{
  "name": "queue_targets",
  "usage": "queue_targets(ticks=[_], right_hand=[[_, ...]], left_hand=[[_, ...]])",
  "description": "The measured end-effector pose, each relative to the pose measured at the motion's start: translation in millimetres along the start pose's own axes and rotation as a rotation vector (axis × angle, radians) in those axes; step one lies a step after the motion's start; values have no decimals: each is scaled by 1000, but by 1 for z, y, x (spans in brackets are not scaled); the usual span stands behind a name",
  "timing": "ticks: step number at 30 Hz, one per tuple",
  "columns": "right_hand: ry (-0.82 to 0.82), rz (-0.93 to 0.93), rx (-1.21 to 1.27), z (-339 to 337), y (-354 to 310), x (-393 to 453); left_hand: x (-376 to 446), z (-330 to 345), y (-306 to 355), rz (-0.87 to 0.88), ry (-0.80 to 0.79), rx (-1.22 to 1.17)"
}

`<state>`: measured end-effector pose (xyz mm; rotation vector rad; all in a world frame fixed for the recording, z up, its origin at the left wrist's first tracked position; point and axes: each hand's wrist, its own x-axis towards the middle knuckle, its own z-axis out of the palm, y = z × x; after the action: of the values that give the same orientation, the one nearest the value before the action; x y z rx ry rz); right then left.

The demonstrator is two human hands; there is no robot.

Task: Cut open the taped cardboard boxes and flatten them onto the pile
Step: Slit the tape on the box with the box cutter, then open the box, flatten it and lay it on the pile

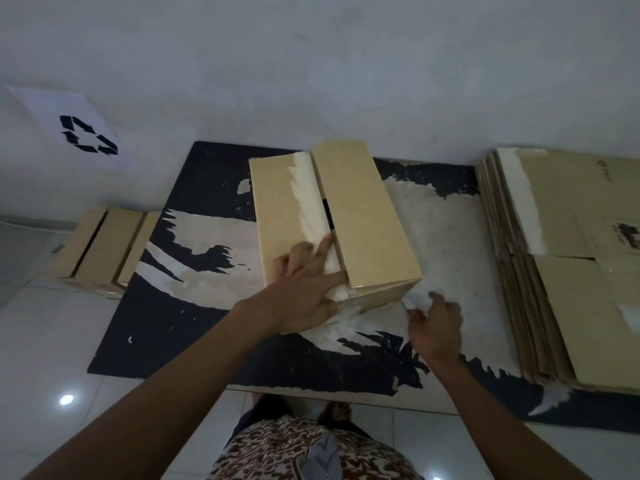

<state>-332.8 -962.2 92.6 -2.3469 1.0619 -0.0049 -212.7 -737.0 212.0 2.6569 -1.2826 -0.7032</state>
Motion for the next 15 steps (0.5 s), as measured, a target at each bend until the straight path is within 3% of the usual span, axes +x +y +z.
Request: queue_targets(ticks=[4,8,11,15], right_hand=[[232,-402,412,-32,-38,-21],[112,-836,251,-41,-68,-25],[49,-820,79,-33,-75,-17],[101,-814,78,-32,-70,-11]], left_hand=[[7,0,-13,129,79,9],[18,2,-17,241,257,-57],[22,10,-18,269,344,-113],[22,11,-13,259,376,-132]])
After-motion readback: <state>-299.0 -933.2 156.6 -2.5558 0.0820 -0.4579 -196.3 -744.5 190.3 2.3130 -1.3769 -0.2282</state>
